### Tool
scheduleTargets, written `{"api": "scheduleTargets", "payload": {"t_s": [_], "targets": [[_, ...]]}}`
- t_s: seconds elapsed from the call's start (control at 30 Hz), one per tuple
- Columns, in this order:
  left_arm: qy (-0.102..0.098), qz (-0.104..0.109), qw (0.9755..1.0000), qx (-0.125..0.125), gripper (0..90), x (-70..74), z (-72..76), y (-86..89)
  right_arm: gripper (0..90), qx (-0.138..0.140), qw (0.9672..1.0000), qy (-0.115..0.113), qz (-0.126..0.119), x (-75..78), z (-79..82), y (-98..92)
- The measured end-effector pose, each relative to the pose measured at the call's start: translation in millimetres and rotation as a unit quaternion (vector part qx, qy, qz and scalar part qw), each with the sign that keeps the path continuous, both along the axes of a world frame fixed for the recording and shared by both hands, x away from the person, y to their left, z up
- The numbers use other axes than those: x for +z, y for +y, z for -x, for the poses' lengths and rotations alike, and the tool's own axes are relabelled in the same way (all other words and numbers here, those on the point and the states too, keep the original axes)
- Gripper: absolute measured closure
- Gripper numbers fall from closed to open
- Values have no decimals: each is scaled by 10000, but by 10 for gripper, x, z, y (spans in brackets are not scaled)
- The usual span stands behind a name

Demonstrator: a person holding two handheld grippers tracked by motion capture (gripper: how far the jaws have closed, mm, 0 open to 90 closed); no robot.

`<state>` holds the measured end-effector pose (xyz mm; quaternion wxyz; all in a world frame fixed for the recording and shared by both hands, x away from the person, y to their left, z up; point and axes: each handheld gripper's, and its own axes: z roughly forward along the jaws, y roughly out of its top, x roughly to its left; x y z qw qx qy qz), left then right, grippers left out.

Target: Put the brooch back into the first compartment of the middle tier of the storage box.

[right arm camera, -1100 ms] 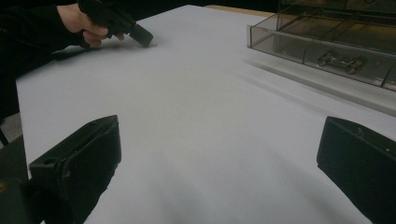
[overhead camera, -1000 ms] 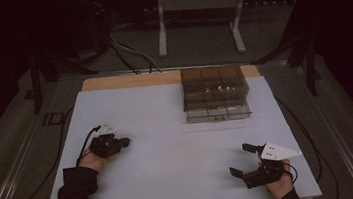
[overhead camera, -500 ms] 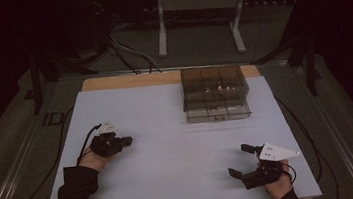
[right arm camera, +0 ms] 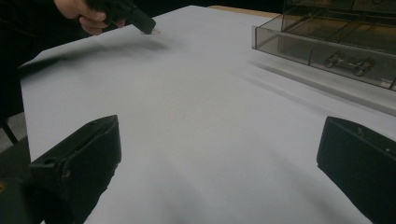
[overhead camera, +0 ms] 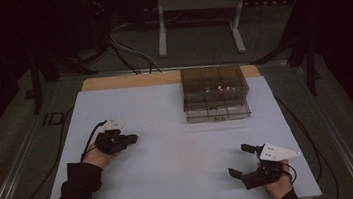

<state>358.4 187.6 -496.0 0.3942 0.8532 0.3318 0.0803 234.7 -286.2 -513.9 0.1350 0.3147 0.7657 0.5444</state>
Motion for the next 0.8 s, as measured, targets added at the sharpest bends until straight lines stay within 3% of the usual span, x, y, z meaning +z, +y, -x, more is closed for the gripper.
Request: {"api": "scheduleTargets", "payload": {"t_s": [0.8], "targets": [[-94,187,9990,-399,874,201,-65,-333,0,0,10000,-8,6,5,5,-8]]}}
